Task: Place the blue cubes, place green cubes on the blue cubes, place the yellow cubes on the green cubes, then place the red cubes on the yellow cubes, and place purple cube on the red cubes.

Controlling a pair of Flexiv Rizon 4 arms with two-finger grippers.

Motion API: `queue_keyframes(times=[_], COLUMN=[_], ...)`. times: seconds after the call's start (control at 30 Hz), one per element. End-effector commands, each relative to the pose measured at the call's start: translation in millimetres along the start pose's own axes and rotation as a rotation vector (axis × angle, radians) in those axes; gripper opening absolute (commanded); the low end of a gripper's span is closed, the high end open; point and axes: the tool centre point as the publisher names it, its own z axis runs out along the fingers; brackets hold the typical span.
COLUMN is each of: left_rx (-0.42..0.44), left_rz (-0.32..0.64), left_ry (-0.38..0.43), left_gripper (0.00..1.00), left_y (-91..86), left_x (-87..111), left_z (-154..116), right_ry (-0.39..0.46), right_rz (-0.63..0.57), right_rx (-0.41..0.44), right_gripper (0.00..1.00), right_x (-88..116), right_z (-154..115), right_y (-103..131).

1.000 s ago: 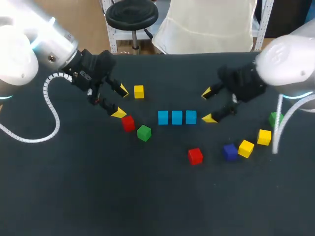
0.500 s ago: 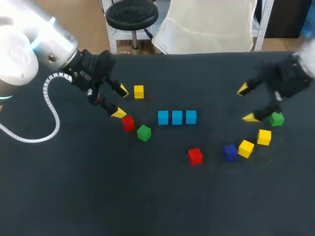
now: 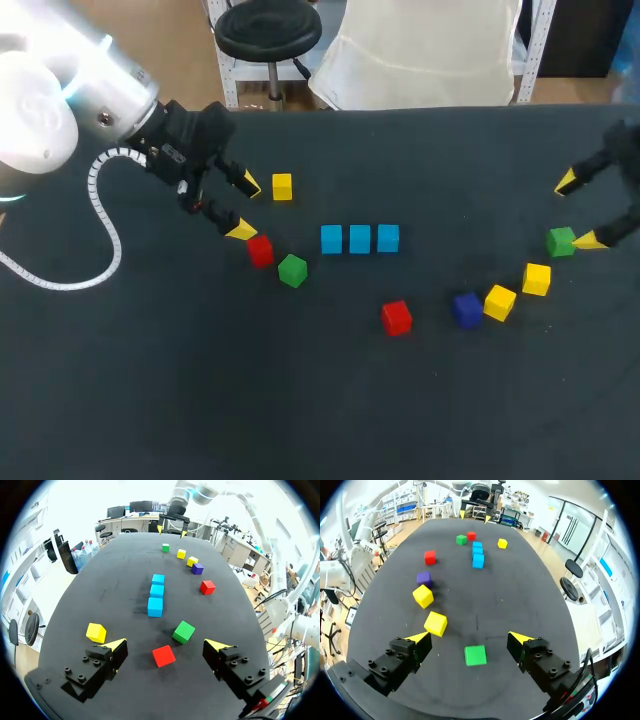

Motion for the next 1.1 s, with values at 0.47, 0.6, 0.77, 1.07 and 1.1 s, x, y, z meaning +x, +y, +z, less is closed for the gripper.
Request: queue_keyframes(times=[0.47, 0.6, 0.77, 1.07, 1.1], left_rx=[-0.001, -0.001, -0.001, -0.001, -0.001], left_rz=[0.003, 0.003, 0.003, 0.003, 0.003], left_ry=[-0.003, -0.003, -0.003, -0.003, -0.003], left_gripper=[1.00, 1.00, 1.00, 1.00, 1.00], left_y=[-0.2, -0.2, -0.2, -0.2, -0.2], left_x=[1.3, 1.3, 1.3, 1.3, 1.3], left_z=[0, 0, 0, 0, 0], right_ry=[-0.031, -0.045, -0.057, -0.060, -0.065], right_rz=[-0.034, -0.042, -0.061, -0.072, -0.077], right_rx=[-0.043, -0.057, -0.076, -0.091, -0.093], right_gripper=[1.00, 1.00, 1.00, 1.00, 1.00], right_x=[48, 55, 59, 58, 57], right_z=[27, 35, 40, 40, 40], right_y=[-6, -9, -16, -22, -22])
